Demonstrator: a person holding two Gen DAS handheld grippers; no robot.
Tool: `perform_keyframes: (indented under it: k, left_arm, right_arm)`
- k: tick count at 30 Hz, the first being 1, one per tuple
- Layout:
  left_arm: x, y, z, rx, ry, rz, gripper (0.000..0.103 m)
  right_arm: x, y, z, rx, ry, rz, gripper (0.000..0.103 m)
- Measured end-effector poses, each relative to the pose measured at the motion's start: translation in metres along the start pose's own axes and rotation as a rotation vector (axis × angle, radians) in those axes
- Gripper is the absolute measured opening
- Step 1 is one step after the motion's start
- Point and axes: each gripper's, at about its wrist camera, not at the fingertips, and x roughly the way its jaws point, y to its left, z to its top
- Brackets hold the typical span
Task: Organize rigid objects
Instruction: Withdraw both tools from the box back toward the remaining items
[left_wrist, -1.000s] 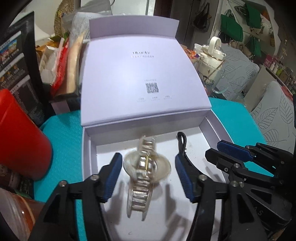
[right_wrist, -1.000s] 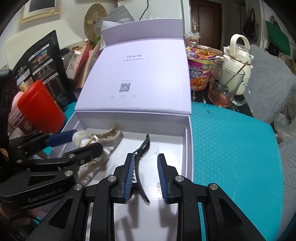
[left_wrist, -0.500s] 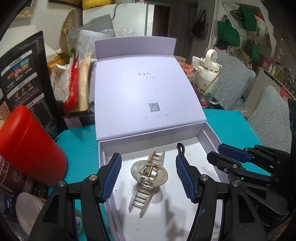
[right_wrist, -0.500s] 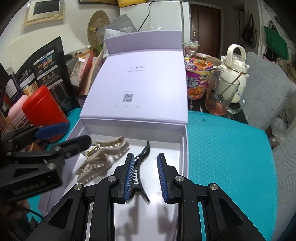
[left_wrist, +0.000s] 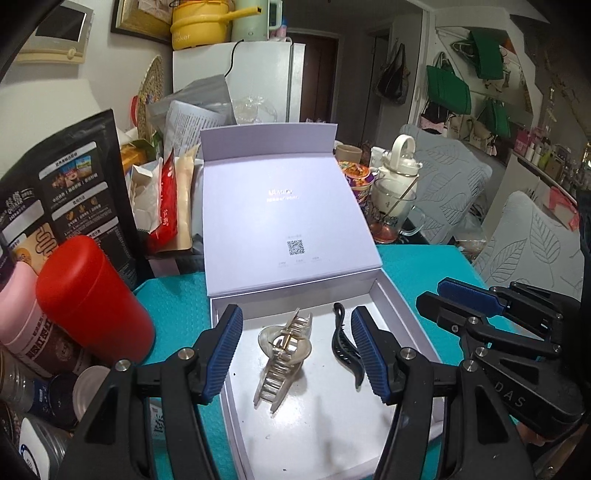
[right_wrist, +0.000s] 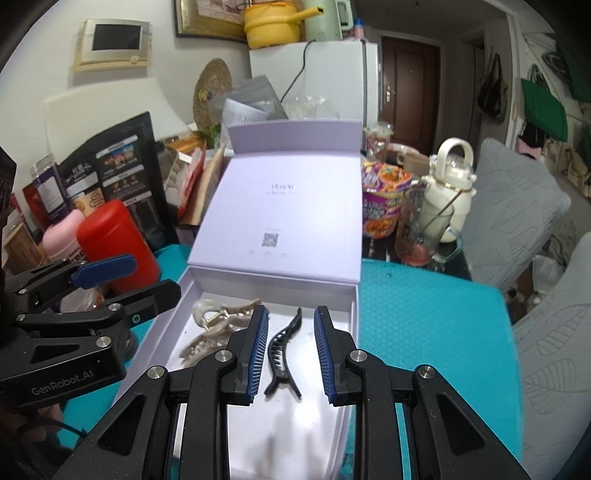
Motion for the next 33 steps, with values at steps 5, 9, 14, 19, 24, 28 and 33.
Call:
perform_keyframes:
  k: [5,9,14,19,24,28,33]
  left_arm:
    - [-0.023,-0.004,-0.002,-0.002,-0.023,0.016,0.061]
    - [-0.048,-0.008,-0.005,0.001,-0.058,0.028,0.061]
    - [-0.080,-0.010,-0.010,0.001,-0.104,0.035,0.061]
    - [-0.105,-0.016,-0.018,0.005,-0.126,0.047,0.062]
    - [-0.129,-0.019,-0.030,0.000,-0.176,0.060,0.079]
    - [-0.143,-0.020,-0.037,-0.003,-0.182,0.067,0.079]
    - [-0.158,-0.023,-0.050,-0.003,-0.193,0.072,0.080]
  right_arm:
    - [-0.029,0.006,-0.002,-0.012,-0.036,-0.008,0.026]
    - [-0.048,0.012,-0.006,-0.019,-0.059,-0.009,0.026]
    - [-0.074,0.023,-0.014,-0.026,-0.092,-0.004,0.029]
    - [-0.101,0.031,-0.023,-0.032,-0.123,-0.003,0.029]
    - [-0.125,0.039,-0.034,-0.040,-0.148,-0.010,0.042]
    - [-0.142,0.046,-0.044,-0.046,-0.160,-0.022,0.051]
    - [-0.163,0.050,-0.059,-0.041,-0.178,-0.024,0.067]
